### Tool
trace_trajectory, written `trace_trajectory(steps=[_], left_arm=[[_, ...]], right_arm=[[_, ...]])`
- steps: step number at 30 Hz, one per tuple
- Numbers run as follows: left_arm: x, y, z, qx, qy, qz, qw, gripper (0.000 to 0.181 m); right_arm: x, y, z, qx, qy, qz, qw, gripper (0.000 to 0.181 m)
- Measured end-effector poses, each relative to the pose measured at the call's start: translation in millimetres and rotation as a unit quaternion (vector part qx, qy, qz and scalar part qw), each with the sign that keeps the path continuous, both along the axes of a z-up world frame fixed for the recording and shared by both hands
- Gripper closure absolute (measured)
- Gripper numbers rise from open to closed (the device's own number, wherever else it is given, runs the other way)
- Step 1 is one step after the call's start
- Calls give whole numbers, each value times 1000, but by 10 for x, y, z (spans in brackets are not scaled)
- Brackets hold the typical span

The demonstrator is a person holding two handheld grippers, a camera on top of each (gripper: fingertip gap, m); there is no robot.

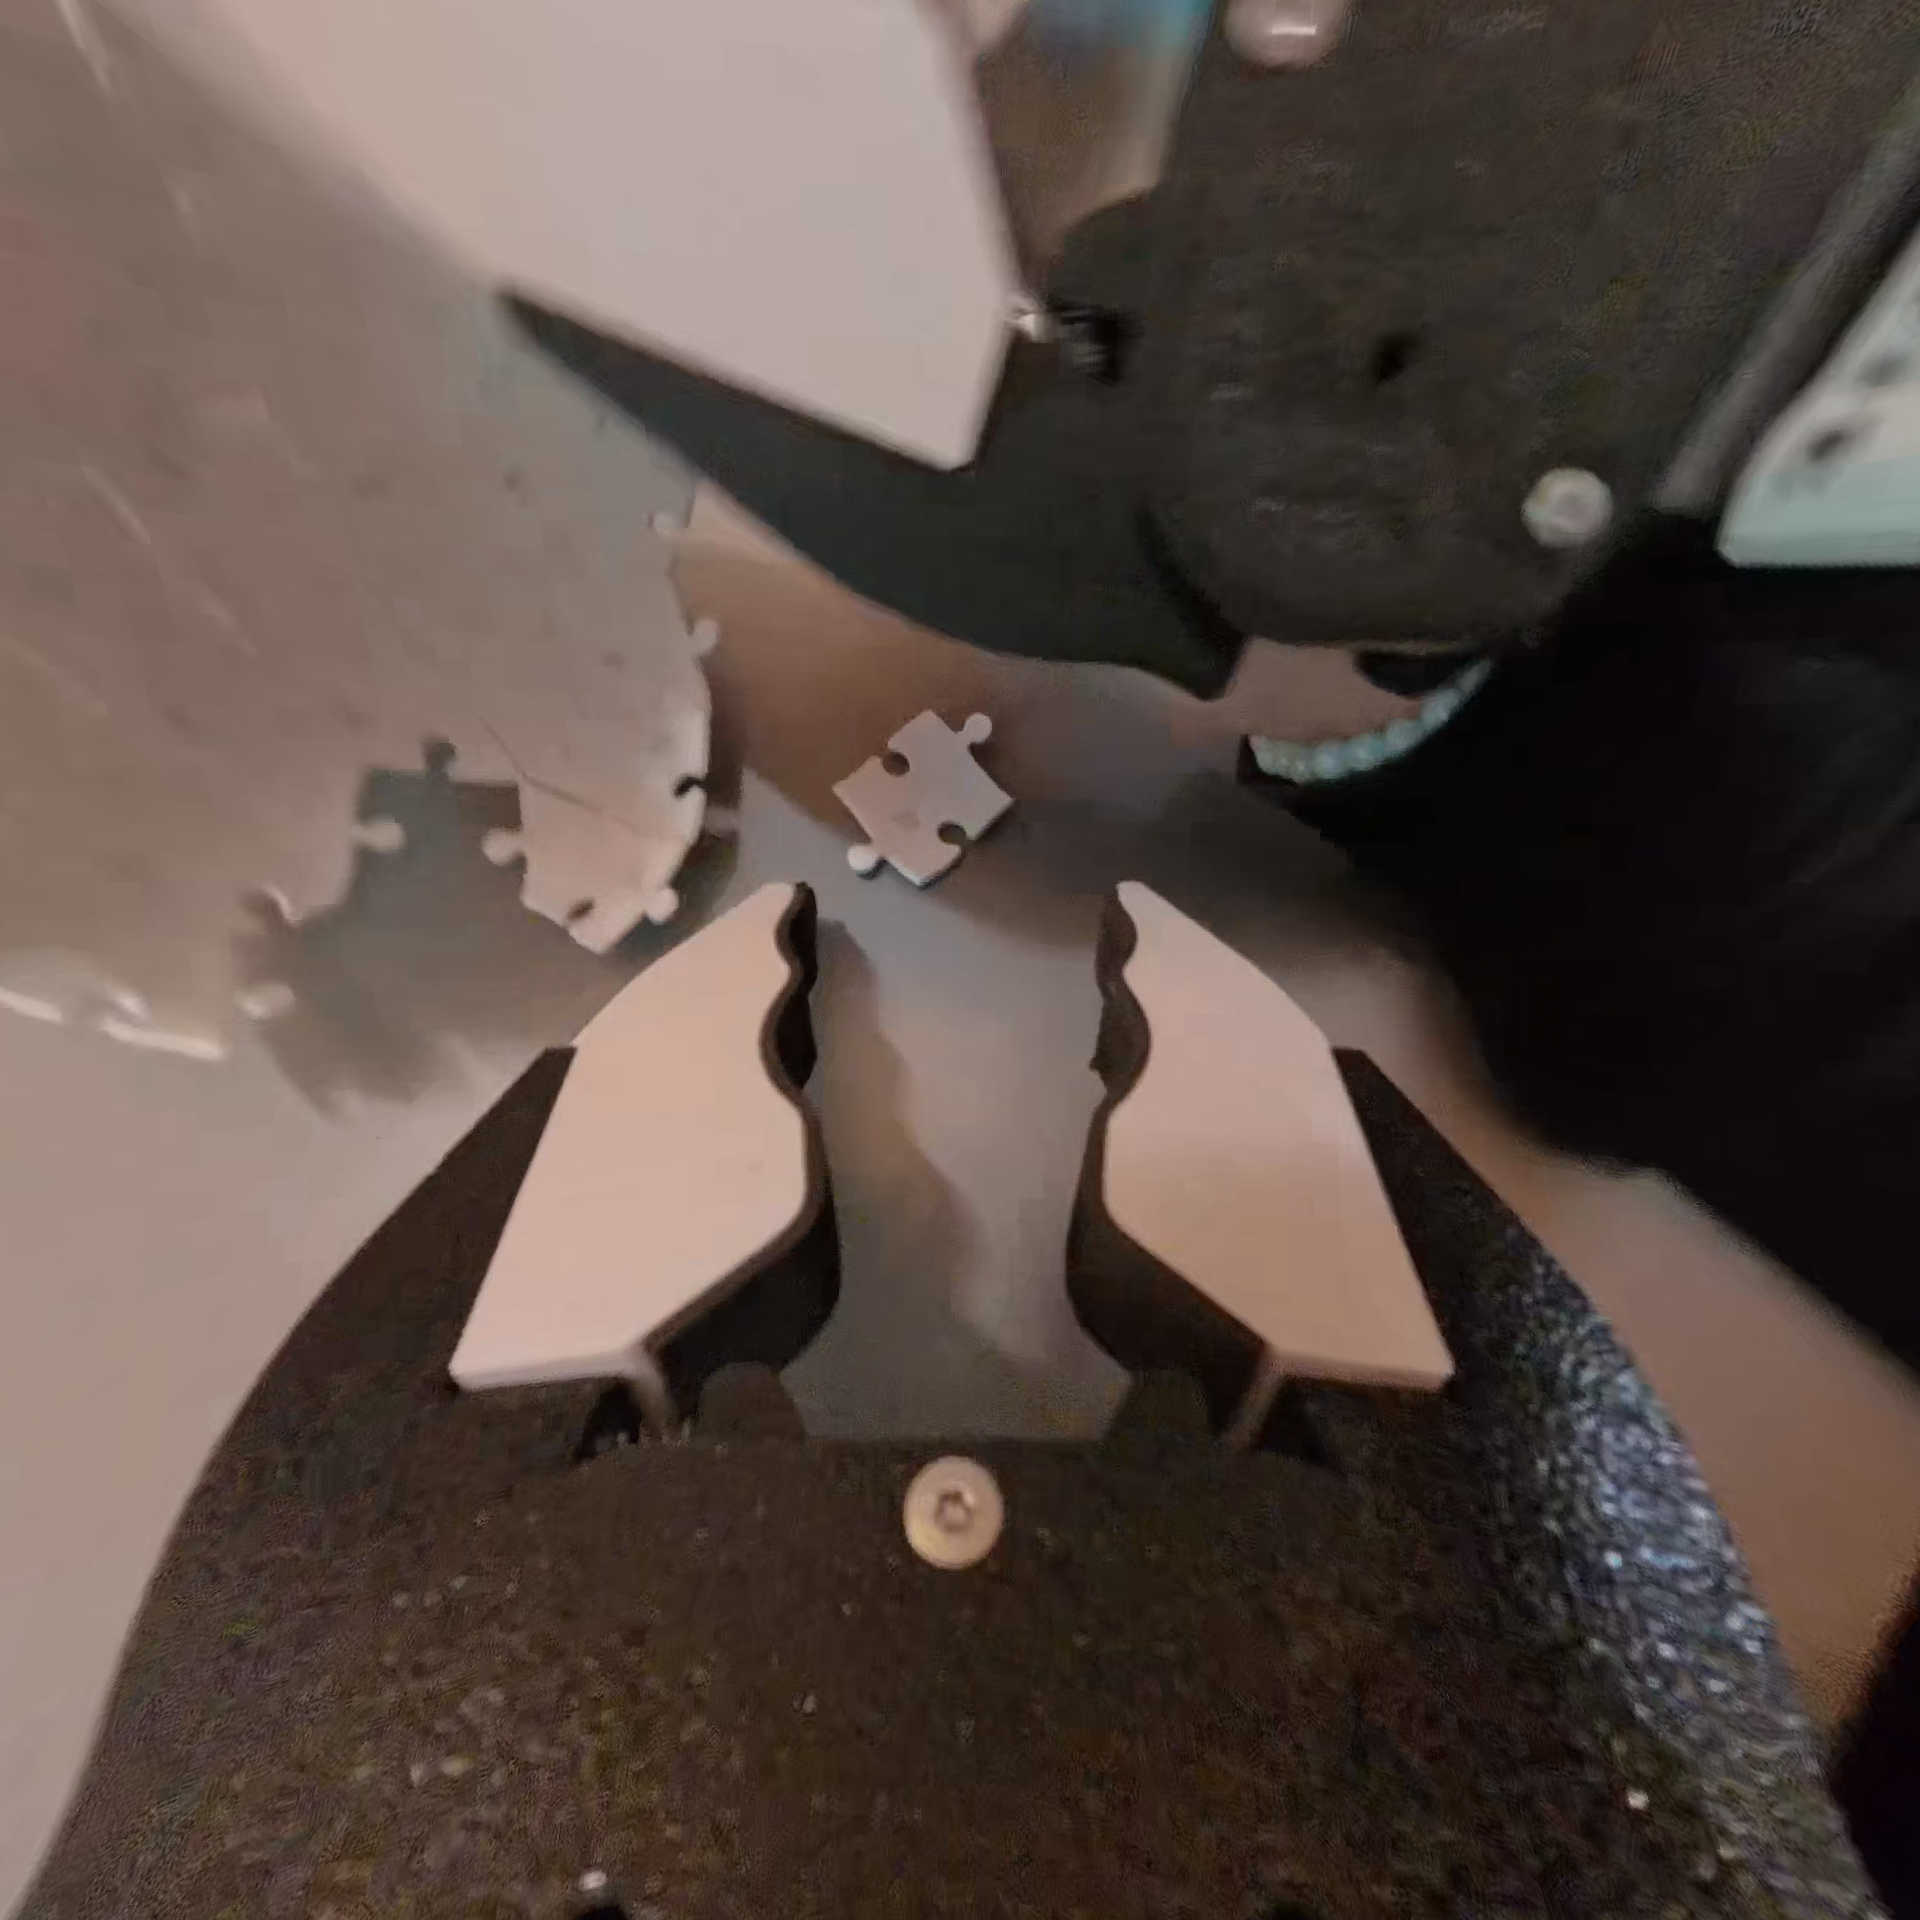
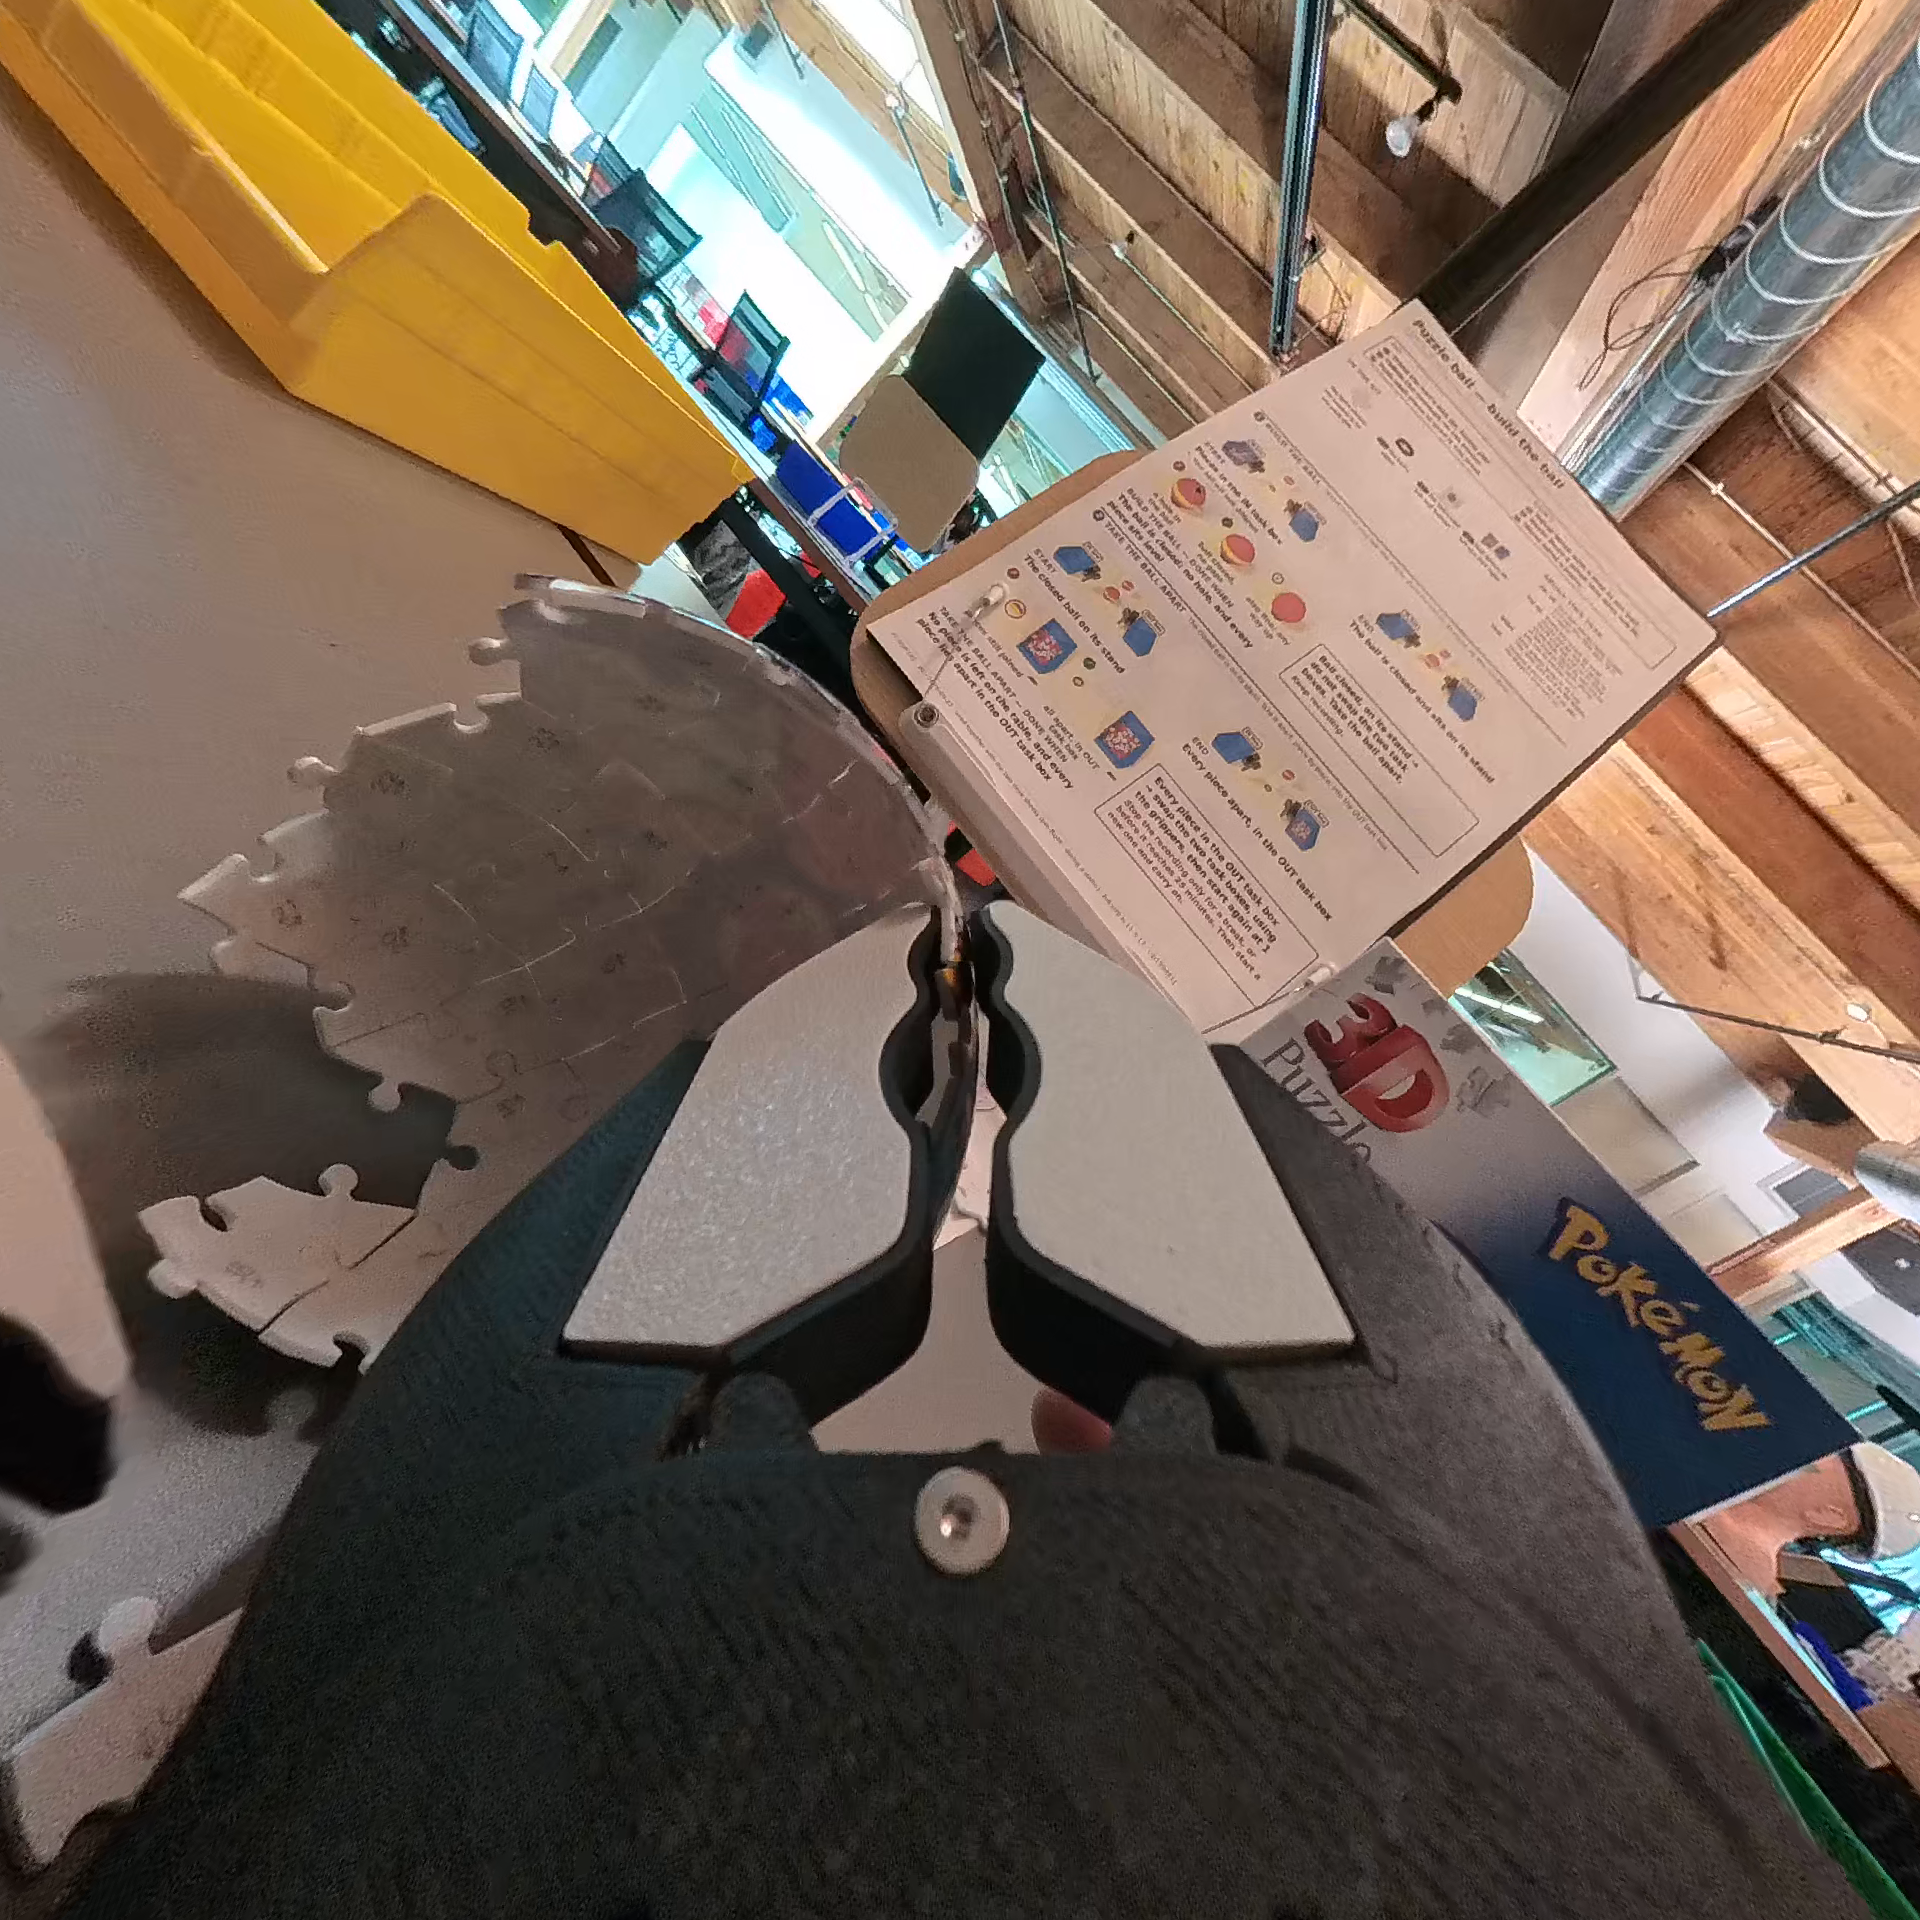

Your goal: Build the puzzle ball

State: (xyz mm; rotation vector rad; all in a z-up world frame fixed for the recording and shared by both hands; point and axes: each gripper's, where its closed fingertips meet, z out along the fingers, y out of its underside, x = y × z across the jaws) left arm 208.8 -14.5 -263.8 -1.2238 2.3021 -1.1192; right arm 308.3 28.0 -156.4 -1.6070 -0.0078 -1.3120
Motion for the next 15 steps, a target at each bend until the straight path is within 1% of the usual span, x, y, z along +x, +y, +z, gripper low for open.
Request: trace_trajectory(steps=[2,4,7,10,11,15], left_arm=[[32,33,-7,-52,38,48,997,137],[98,71,-7,-59,43,79,994,140],[127,81,-48,-18,31,87,996,141],[128,54,-118,49,18,77,996,137],[135,32,-117,61,11,72,995,138],[175,-24,-119,62,10,68,996,136]], right_arm=[[-1,-3,0,3,2,2,1000,176],[2,-2,1,5,4,2,1000,176],[7,-7,-2,9,7,3,1000,176],[17,-23,-8,15,12,2,1000,176],[15,-25,-6,19,14,5,1000,176],[17,-41,-8,27,18,9,999,176]])
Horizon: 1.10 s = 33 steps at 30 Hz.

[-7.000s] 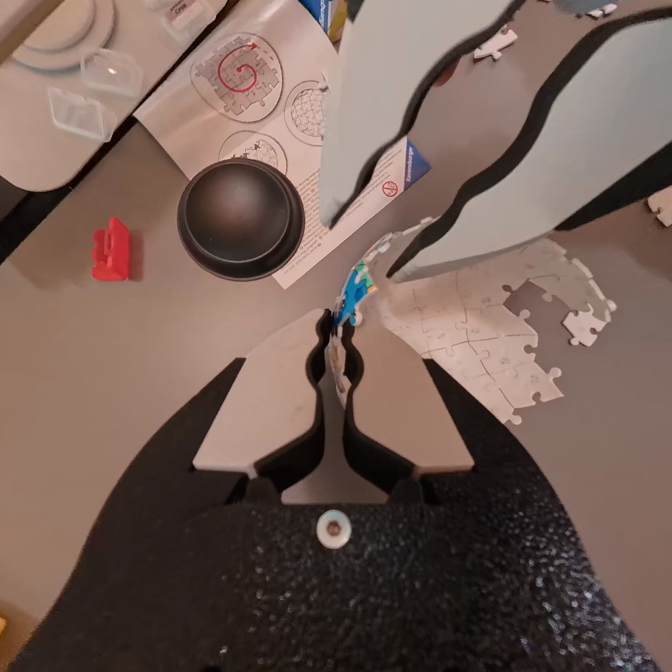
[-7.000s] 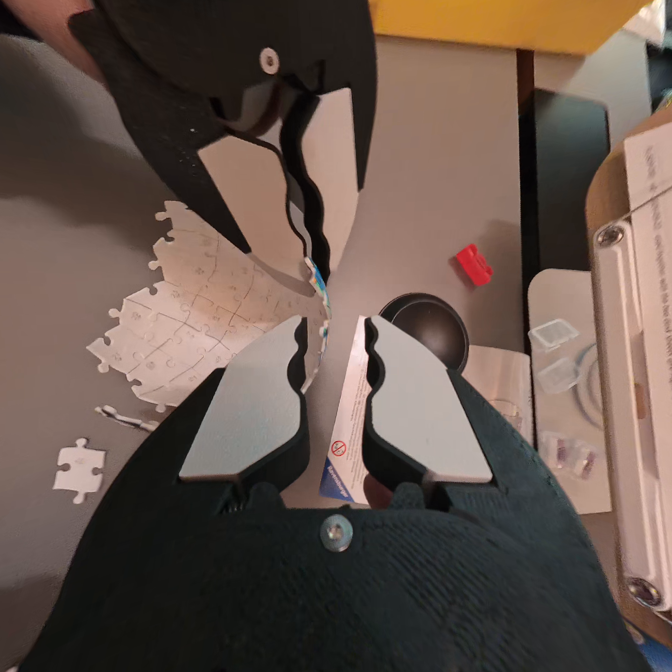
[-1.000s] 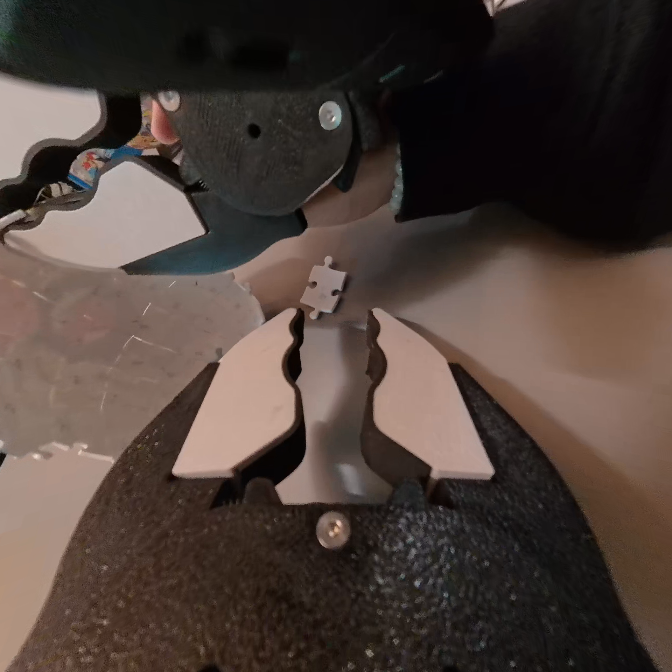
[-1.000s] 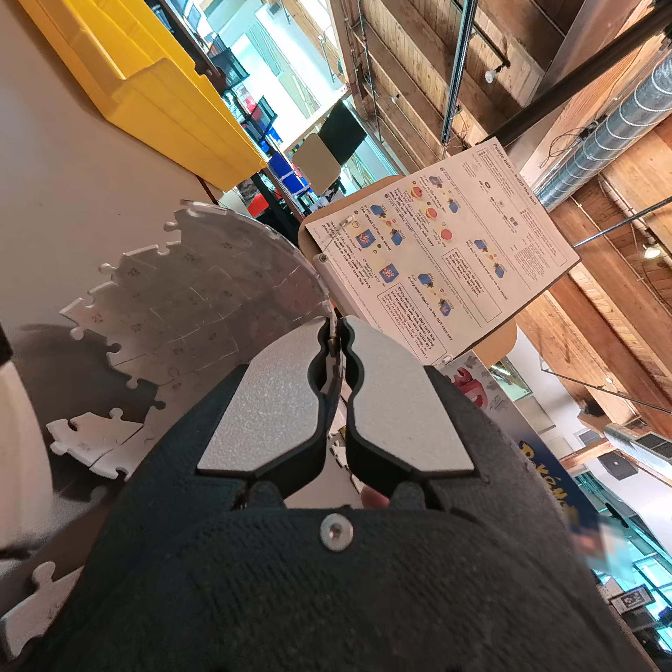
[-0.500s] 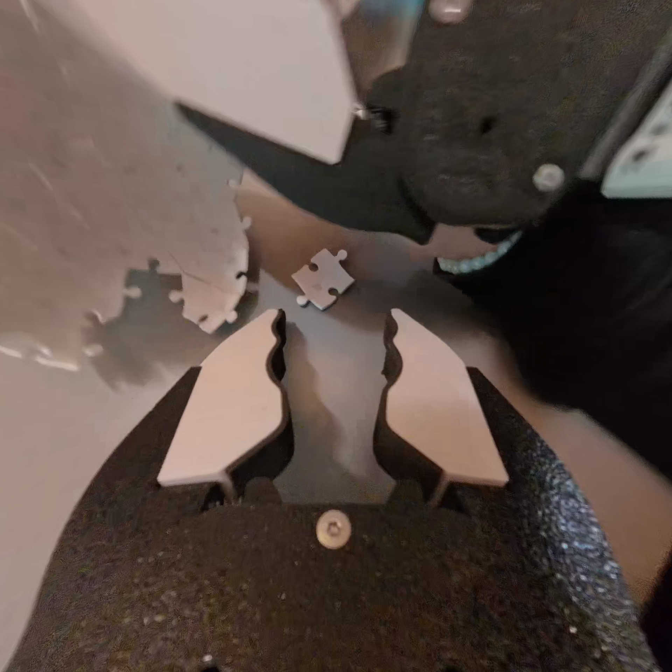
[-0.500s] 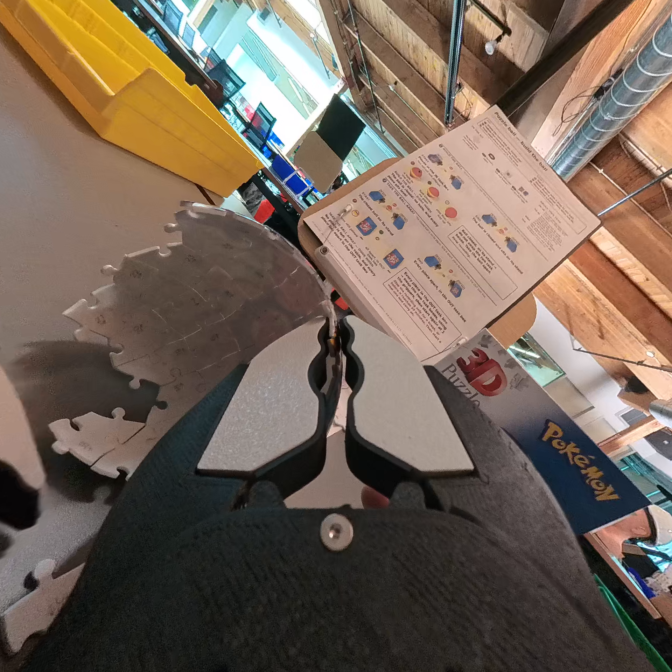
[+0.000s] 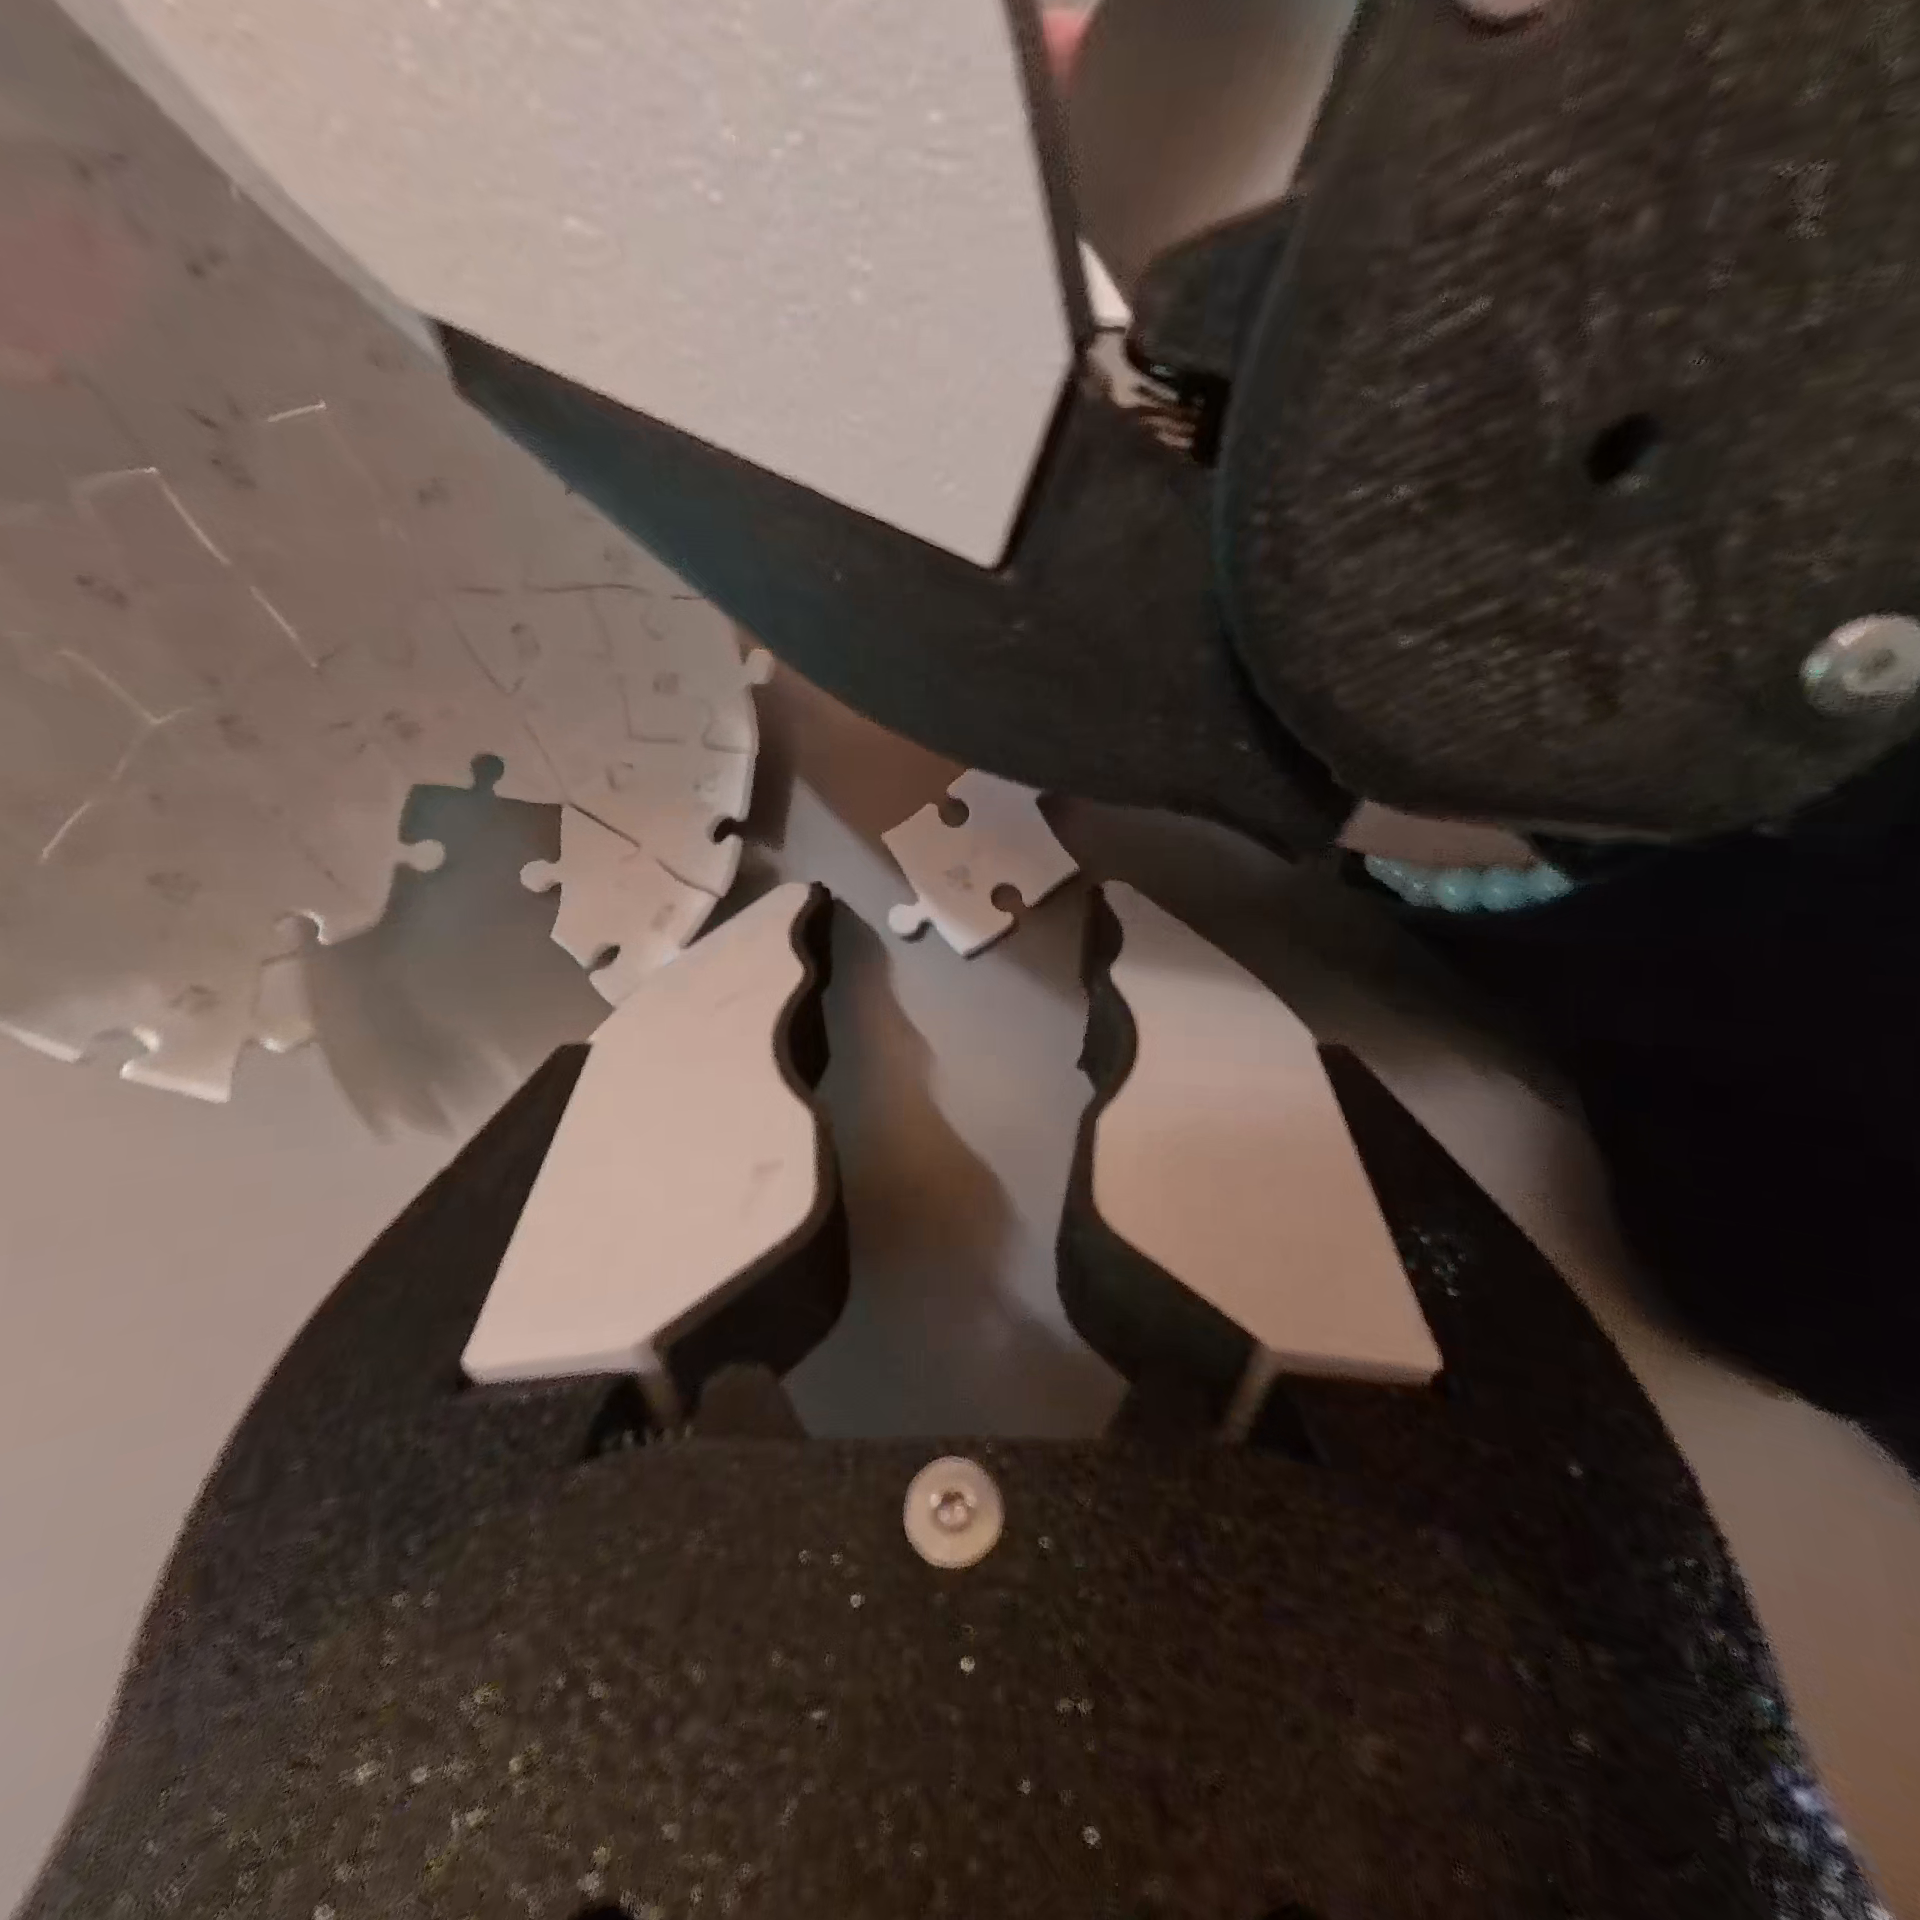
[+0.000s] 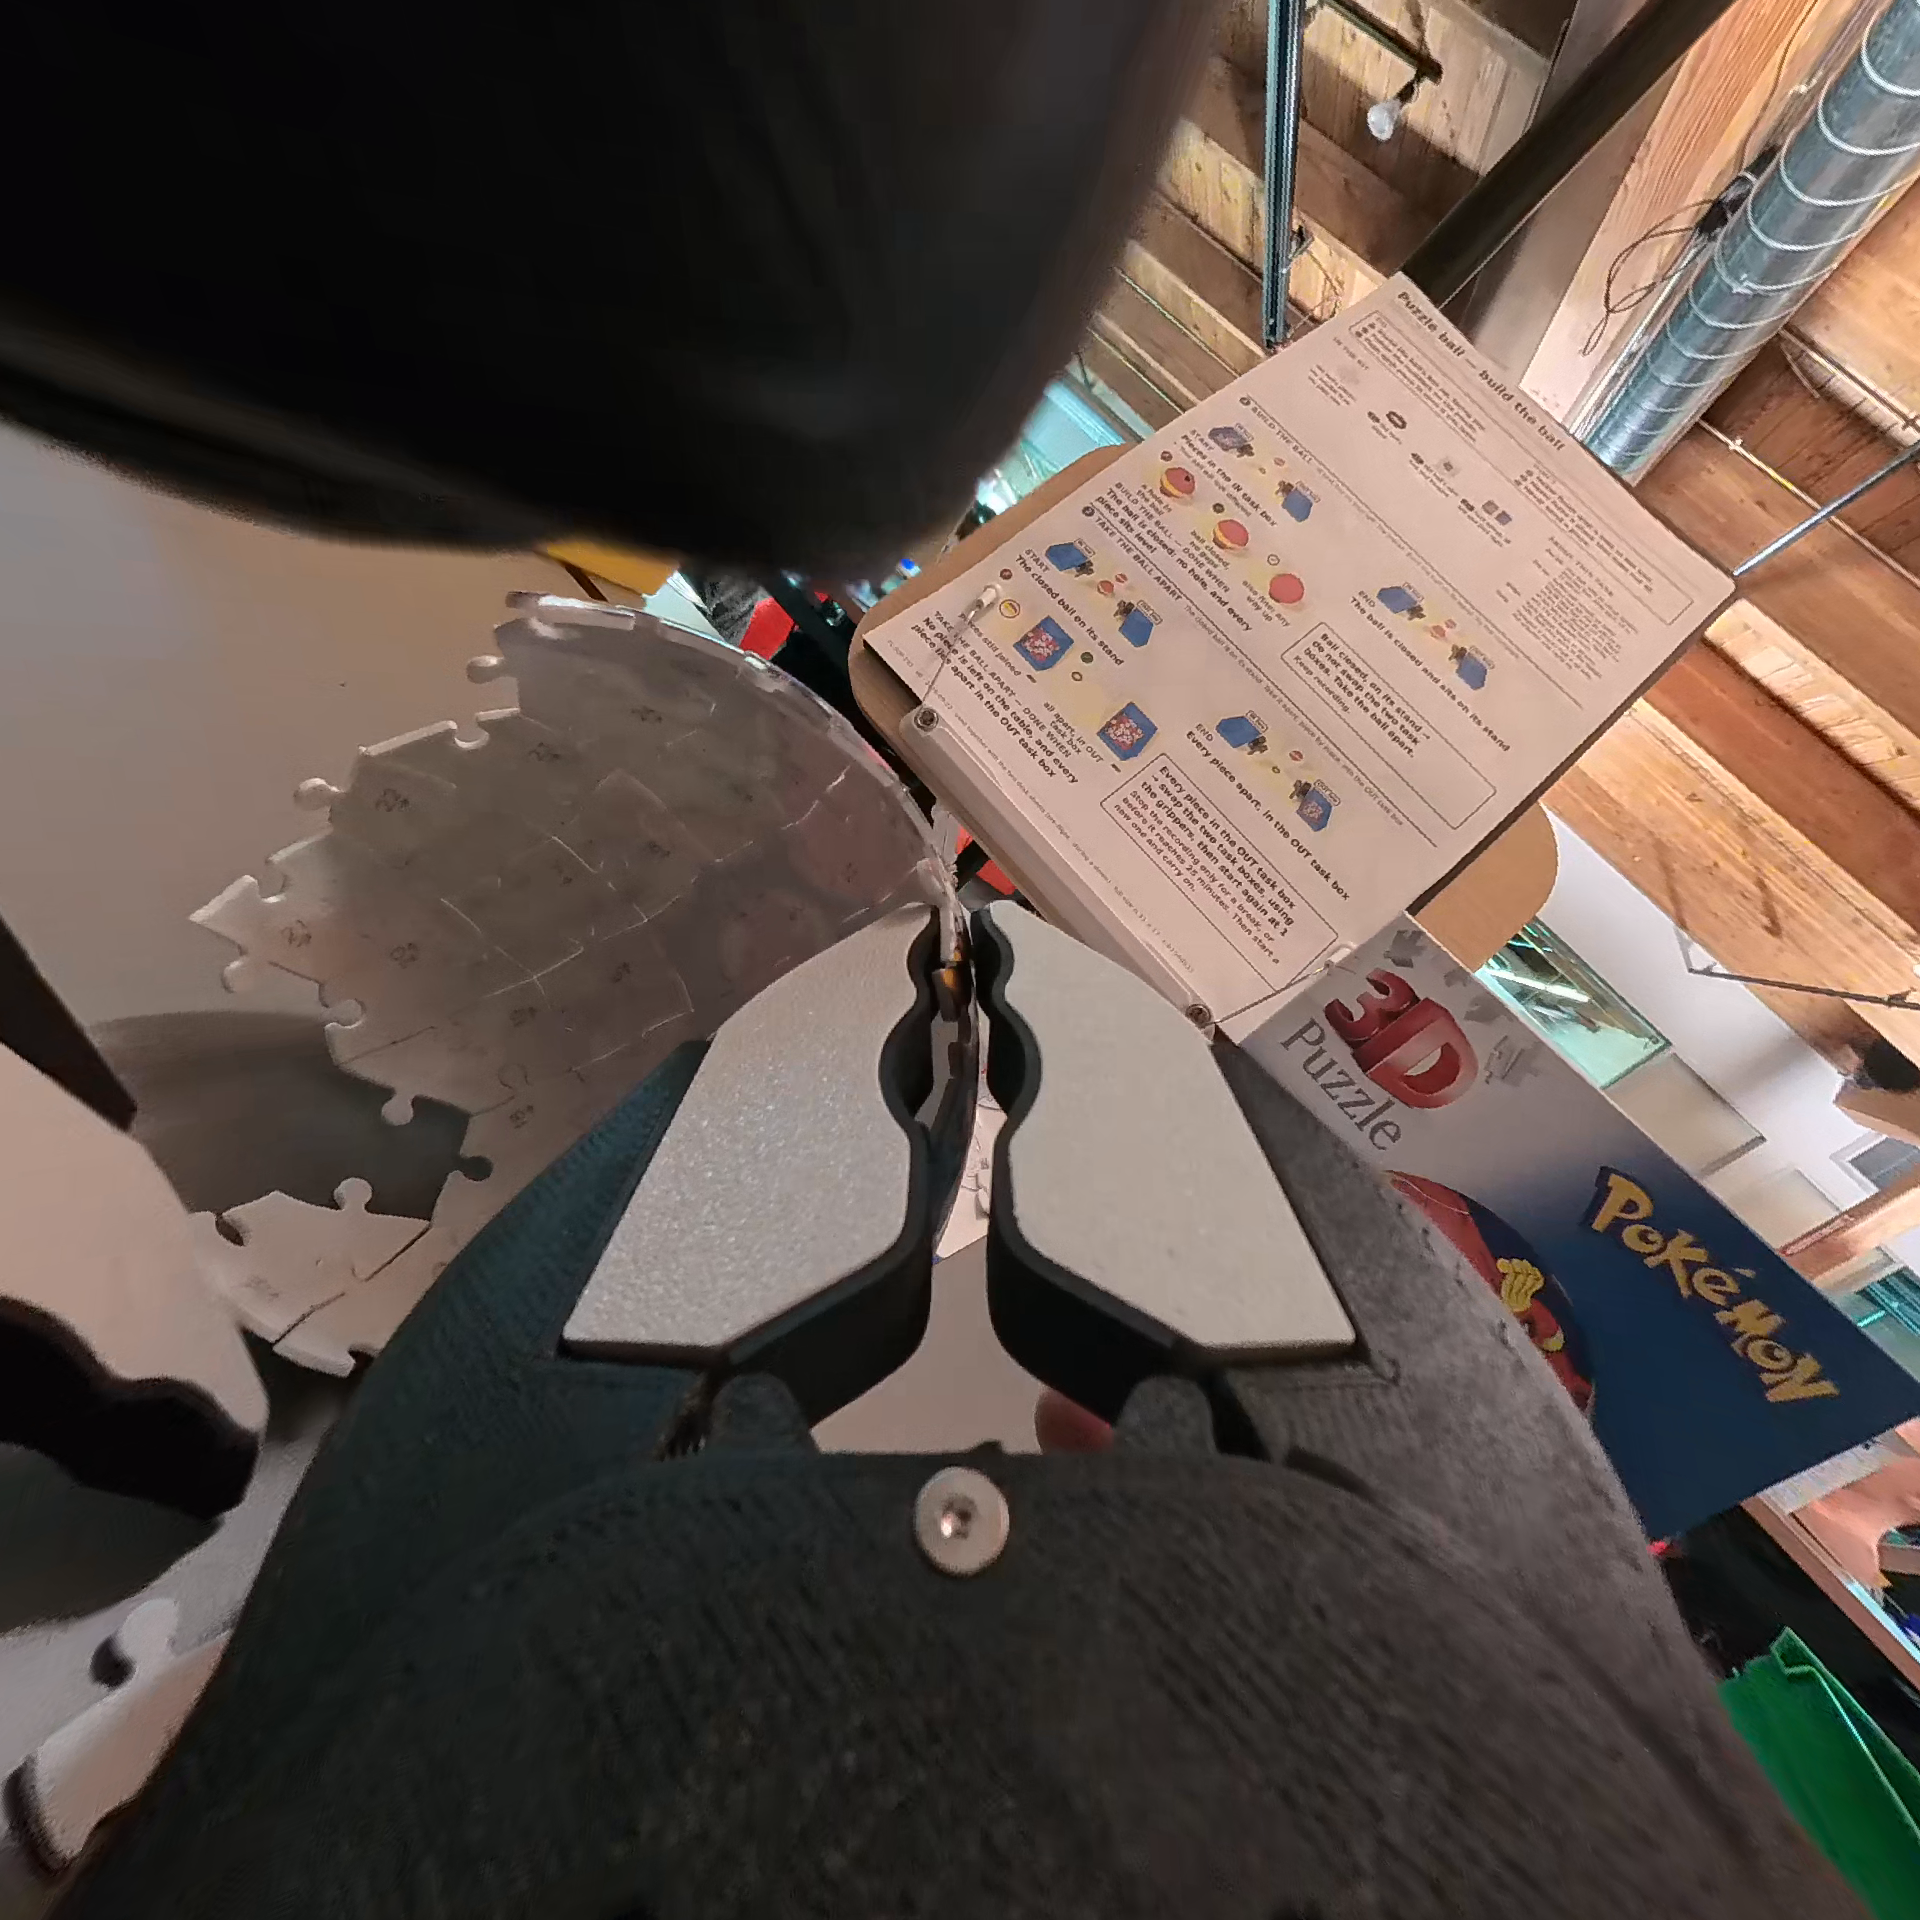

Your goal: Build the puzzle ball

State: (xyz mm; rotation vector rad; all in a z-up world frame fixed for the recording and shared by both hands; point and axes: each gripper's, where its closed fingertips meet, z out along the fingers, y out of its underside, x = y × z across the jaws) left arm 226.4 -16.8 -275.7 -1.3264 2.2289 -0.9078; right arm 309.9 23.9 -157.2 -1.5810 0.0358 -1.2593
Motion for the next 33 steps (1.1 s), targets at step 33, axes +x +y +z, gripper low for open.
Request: trace_trajectory(steps=[33], left_arm=[[79,820,237,63,-117,76,988,155]], right_arm=[[-168,121,40,-86,-109,-23,990,177]])
